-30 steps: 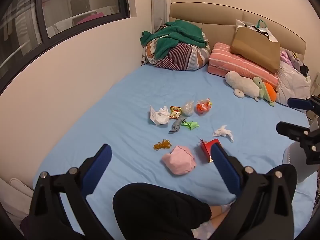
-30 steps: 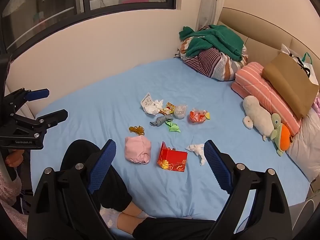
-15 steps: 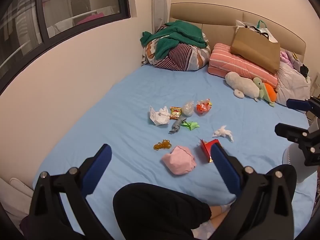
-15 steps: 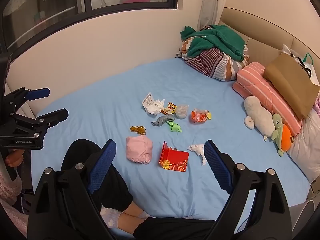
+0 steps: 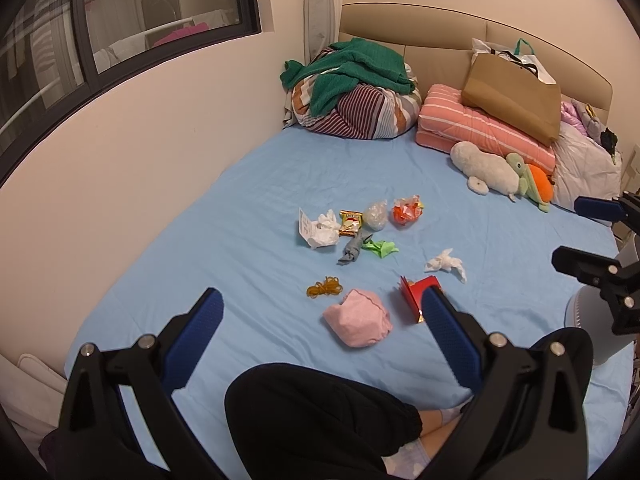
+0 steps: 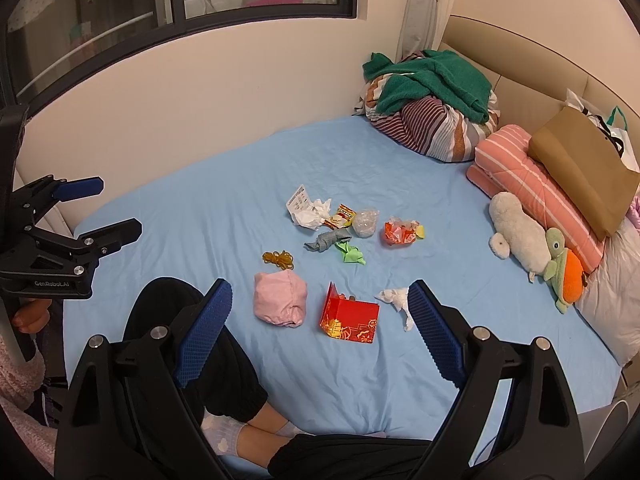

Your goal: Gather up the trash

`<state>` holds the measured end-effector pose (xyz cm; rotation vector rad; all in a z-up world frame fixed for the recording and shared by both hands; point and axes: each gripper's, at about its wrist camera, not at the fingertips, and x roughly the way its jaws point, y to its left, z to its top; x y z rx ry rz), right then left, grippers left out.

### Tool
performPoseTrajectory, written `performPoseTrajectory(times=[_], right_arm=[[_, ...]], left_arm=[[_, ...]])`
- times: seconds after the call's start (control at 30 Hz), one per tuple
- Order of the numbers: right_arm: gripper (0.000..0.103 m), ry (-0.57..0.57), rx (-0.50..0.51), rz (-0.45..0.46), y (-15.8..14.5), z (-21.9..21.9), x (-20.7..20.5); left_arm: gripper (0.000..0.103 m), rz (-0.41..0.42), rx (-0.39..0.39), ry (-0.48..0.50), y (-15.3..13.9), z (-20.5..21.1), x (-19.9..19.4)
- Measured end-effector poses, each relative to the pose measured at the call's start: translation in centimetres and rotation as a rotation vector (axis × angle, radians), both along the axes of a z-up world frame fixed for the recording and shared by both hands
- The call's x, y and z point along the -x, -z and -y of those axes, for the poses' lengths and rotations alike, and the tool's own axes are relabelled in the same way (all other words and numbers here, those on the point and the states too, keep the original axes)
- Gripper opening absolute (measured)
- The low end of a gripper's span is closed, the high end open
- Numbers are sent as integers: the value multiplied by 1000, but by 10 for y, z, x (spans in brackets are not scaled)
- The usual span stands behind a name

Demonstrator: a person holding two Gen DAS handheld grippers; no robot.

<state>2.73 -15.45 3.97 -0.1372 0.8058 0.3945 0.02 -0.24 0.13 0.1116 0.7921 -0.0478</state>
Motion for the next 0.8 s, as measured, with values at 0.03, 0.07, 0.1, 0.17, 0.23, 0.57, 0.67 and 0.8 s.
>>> performPoseTrajectory(times=[0.03, 0.07, 0.1, 0.17, 0.23, 0.57, 0.67, 0.8], right_arm=[[86, -1, -1, 0, 0, 0, 0], [86, -1, -1, 0, 0, 0, 0], [86, -2, 0, 0, 0, -1, 0], [86, -3, 0, 1, -1, -1, 0], [86, -4, 1, 1, -1, -1, 1], [86, -5, 2, 1, -1, -2, 1], [86, -5, 4, 3, -1, -4, 3], [86, -6, 5, 3, -1, -3, 3]], left_arm=[[99, 0, 0, 0, 0, 0, 0], [99, 1, -1, -1, 0, 0, 0], [99, 0, -1, -1, 0, 0, 0], [99, 0, -1, 0, 0, 0, 0], [99, 0, -1, -2, 0, 0, 0], [99, 0, 4, 6, -3, 0, 4], [99, -5, 14, 12, -4, 0, 5], [99, -1, 19, 22, -5, 0, 6]])
